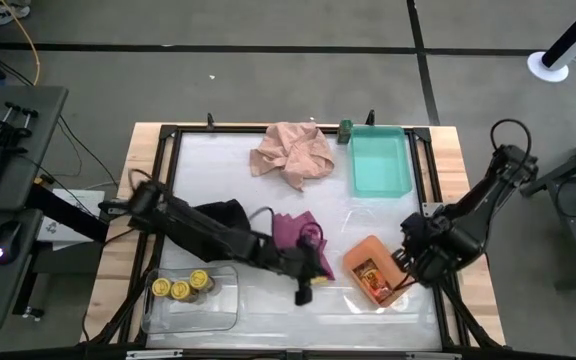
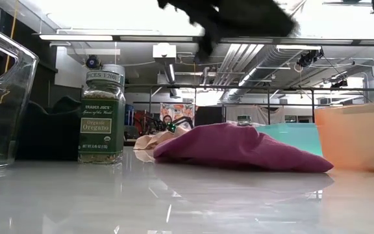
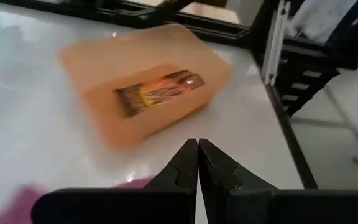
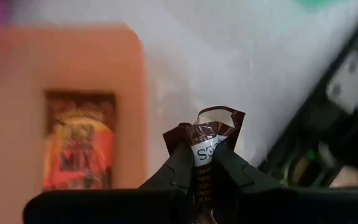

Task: Sort spices by type
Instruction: Put the orange seasoning bag into the orange bin

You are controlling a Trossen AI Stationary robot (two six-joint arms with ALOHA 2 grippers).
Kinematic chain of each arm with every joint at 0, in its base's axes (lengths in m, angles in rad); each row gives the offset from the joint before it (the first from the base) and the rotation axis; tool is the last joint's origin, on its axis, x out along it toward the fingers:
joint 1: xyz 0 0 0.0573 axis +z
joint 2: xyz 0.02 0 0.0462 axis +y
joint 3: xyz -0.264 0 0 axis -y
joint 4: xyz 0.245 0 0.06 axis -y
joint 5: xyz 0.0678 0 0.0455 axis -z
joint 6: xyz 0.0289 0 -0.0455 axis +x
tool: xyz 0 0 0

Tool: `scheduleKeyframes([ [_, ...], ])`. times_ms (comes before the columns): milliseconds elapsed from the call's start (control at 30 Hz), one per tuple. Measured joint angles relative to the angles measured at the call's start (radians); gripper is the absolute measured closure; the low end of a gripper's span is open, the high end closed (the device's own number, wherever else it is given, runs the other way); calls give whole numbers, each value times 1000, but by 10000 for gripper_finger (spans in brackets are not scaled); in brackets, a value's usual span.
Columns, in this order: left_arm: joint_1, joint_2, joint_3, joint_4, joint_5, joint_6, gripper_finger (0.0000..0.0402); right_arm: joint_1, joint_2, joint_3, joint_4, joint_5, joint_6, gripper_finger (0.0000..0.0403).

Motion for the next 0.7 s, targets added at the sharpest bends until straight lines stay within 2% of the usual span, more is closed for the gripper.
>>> scheduleKeyframes([
  [100, 3, 103, 9, 116, 5, -46, 401, 0, -38, -90, 95, -91, 40, 382],
  [233, 26, 204, 66, 119, 14, -74, 401, 0, -41, -183, 271, -157, 45, 382],
  [367, 48, 276, 124, 122, 73, -34, 401, 0, -28, -225, 344, -161, 66, 382],
  [700, 116, 345, 190, 120, 82, -22, 401, 3, -22, -231, 499, -163, 98, 382],
])
